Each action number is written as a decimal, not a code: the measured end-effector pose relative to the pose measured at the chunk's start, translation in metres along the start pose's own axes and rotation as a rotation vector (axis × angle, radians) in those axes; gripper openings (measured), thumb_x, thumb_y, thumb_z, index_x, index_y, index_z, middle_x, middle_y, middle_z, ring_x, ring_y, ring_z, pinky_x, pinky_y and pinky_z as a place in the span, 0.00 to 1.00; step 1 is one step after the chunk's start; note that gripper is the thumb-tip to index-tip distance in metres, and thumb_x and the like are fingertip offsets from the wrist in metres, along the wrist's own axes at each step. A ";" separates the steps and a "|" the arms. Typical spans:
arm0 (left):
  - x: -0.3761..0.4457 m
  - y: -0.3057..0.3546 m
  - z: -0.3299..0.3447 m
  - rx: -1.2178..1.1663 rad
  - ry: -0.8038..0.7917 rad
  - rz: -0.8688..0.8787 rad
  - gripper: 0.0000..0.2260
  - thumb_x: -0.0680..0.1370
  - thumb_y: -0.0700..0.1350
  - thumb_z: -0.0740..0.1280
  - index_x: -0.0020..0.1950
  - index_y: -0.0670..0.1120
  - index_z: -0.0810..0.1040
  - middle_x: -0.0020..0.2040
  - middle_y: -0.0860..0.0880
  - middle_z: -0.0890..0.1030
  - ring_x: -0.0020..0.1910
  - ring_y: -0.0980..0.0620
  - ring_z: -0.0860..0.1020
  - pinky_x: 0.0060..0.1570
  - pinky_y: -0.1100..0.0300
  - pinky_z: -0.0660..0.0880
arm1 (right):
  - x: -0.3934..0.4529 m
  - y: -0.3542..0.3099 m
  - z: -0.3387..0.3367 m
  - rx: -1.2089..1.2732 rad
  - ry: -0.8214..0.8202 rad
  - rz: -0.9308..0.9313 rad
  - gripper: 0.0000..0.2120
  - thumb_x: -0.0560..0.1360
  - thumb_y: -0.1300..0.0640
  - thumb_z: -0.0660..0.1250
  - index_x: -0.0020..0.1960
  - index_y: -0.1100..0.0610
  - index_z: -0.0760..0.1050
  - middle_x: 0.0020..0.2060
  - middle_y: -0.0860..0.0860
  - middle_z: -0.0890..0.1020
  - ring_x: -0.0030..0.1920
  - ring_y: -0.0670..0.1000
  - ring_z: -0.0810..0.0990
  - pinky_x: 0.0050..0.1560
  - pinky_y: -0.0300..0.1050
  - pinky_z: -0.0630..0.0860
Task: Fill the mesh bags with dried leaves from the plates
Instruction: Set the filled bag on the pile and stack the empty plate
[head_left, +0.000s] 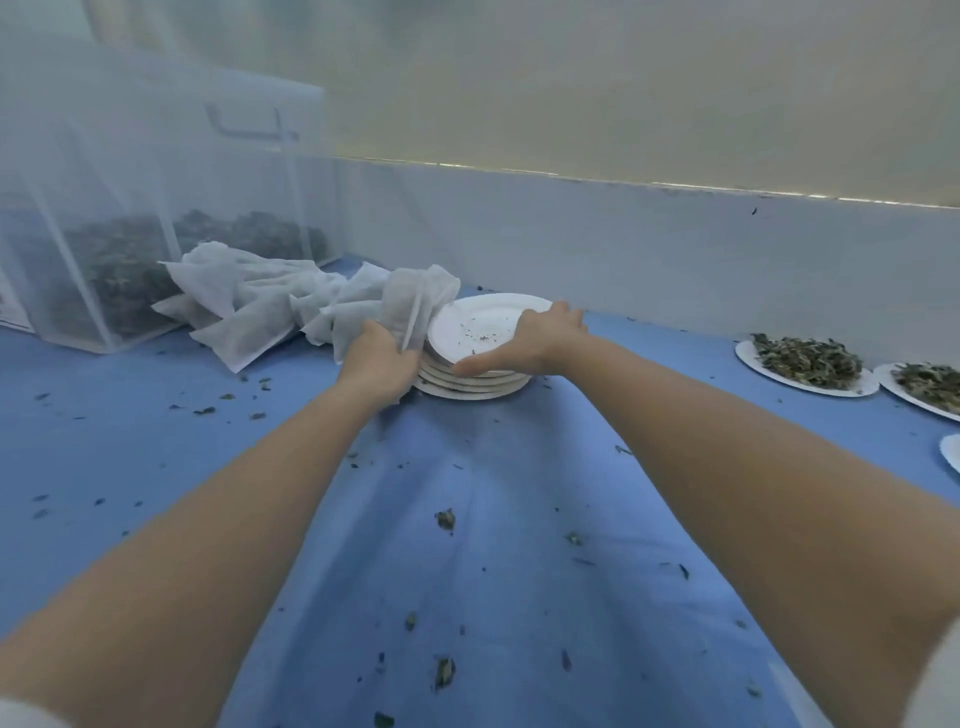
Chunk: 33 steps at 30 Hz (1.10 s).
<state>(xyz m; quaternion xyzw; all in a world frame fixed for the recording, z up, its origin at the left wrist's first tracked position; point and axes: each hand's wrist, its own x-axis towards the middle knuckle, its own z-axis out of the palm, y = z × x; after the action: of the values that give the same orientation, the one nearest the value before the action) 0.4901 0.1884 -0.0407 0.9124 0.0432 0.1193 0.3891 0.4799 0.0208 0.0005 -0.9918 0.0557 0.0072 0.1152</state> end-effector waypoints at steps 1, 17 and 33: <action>0.010 -0.003 0.002 0.022 0.011 0.012 0.23 0.78 0.50 0.62 0.65 0.35 0.62 0.51 0.41 0.75 0.46 0.43 0.75 0.39 0.57 0.68 | 0.009 -0.004 0.003 0.007 0.002 0.005 0.54 0.56 0.23 0.66 0.71 0.56 0.62 0.67 0.58 0.60 0.68 0.58 0.58 0.64 0.48 0.59; -0.056 0.041 -0.006 0.293 0.181 0.235 0.29 0.71 0.42 0.69 0.67 0.39 0.61 0.64 0.39 0.64 0.61 0.40 0.64 0.59 0.53 0.65 | -0.053 0.004 0.000 0.055 0.214 -0.190 0.33 0.75 0.35 0.58 0.69 0.57 0.64 0.68 0.56 0.65 0.70 0.57 0.59 0.70 0.54 0.57; -0.317 0.181 0.070 0.105 -0.330 0.634 0.20 0.76 0.38 0.60 0.68 0.41 0.64 0.62 0.41 0.69 0.60 0.45 0.69 0.53 0.55 0.70 | -0.313 0.181 -0.046 -0.043 0.150 0.032 0.22 0.81 0.51 0.54 0.73 0.58 0.60 0.69 0.57 0.64 0.68 0.58 0.62 0.66 0.52 0.60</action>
<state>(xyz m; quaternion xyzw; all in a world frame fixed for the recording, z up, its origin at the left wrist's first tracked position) 0.1986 -0.0401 -0.0156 0.9062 -0.2994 0.0827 0.2870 0.1487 -0.1312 0.0121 -0.9907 0.0797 -0.0643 0.0891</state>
